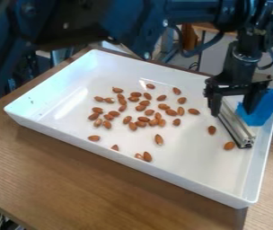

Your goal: Sweep into pile

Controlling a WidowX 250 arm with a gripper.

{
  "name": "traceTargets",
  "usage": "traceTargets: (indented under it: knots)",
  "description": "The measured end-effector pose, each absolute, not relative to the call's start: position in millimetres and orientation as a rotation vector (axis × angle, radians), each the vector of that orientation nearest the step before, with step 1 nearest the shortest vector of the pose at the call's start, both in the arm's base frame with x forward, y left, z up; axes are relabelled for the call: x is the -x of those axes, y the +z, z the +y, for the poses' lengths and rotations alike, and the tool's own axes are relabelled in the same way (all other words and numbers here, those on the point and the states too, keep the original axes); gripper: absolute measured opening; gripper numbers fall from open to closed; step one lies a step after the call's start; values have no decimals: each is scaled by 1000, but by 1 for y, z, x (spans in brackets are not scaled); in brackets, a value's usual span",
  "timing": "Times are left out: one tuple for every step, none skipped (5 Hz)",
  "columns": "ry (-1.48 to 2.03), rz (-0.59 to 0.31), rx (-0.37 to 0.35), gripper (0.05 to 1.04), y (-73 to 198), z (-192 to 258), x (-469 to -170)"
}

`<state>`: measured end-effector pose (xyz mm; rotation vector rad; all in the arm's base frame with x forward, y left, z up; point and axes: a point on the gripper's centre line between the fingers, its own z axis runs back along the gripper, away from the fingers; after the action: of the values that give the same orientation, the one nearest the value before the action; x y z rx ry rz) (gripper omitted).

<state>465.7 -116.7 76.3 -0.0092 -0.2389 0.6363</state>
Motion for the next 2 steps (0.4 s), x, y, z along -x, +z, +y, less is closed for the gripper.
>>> traceTargets:
  knots:
    - [645, -219, -24, 955, 64, -117, -465]
    - [636, -207, -28, 664, 62, -116, -464]
